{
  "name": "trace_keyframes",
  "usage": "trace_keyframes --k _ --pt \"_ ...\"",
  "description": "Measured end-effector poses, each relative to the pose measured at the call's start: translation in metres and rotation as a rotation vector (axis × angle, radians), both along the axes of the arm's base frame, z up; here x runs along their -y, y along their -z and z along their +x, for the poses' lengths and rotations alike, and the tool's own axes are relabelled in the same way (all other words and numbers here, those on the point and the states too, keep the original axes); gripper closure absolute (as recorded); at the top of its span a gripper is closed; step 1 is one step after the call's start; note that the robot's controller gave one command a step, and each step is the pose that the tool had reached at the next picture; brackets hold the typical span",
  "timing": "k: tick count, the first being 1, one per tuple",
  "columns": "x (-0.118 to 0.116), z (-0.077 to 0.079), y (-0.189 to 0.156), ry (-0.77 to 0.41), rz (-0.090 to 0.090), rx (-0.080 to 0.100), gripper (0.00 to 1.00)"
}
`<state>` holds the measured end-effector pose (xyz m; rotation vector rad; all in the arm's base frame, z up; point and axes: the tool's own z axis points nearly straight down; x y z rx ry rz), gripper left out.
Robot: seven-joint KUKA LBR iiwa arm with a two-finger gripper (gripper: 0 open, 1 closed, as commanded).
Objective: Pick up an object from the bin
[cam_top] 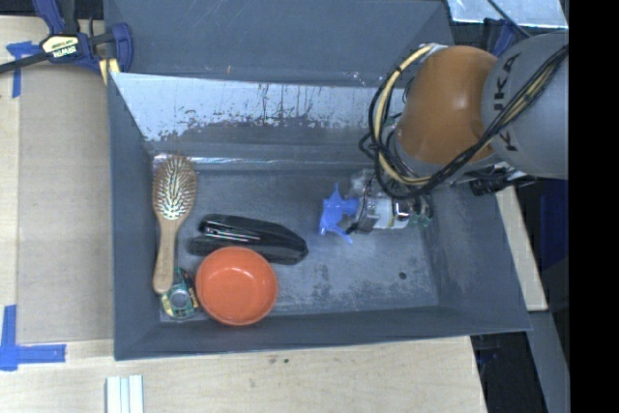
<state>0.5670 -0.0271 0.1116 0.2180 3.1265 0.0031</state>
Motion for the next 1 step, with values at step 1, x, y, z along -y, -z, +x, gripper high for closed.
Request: trace_keyframes --k 1 --pt "0.0343 0.0300 -0.0930 0.011 -0.007 0.021 1.00"
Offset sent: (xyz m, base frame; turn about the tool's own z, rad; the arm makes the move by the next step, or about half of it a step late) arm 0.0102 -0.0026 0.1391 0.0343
